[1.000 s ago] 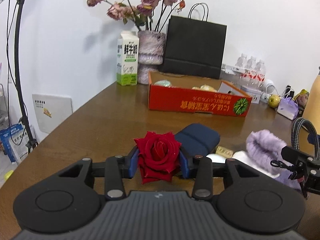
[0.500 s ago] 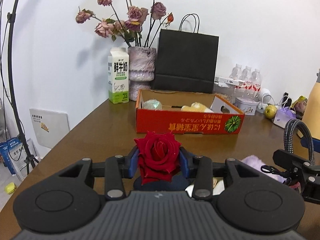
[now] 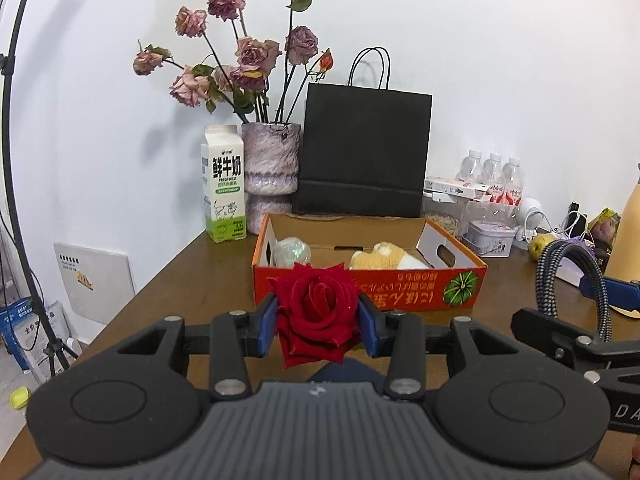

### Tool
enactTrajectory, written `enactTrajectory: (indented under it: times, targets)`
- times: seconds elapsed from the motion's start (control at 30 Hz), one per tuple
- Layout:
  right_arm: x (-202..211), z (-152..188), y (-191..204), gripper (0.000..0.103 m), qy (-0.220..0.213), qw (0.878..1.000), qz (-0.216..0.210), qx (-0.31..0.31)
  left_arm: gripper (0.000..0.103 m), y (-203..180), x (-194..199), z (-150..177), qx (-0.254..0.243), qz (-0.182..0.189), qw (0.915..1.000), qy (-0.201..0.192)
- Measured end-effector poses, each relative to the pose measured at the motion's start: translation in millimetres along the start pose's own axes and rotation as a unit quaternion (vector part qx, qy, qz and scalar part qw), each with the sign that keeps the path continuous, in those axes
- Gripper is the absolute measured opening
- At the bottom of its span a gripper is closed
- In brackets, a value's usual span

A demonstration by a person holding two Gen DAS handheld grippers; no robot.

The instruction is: Organize objects

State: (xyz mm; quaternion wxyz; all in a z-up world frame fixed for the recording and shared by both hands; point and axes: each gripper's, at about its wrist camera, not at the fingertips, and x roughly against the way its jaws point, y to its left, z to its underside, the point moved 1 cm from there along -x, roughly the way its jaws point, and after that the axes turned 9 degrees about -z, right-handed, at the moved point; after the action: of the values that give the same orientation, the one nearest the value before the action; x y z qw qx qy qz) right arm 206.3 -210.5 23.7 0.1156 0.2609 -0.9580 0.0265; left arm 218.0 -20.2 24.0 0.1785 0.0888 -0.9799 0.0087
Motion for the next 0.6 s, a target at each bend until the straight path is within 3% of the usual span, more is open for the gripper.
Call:
enactTrajectory:
  times: [0.6]
  targets:
    - [-56.2, -34.8, -18.3, 0.090, -0.001, 1.000, -0.012, 0.016, 0.042, -21.7, -53.3, -42.2, -0.005, -0.006, 0.9997, -0.022]
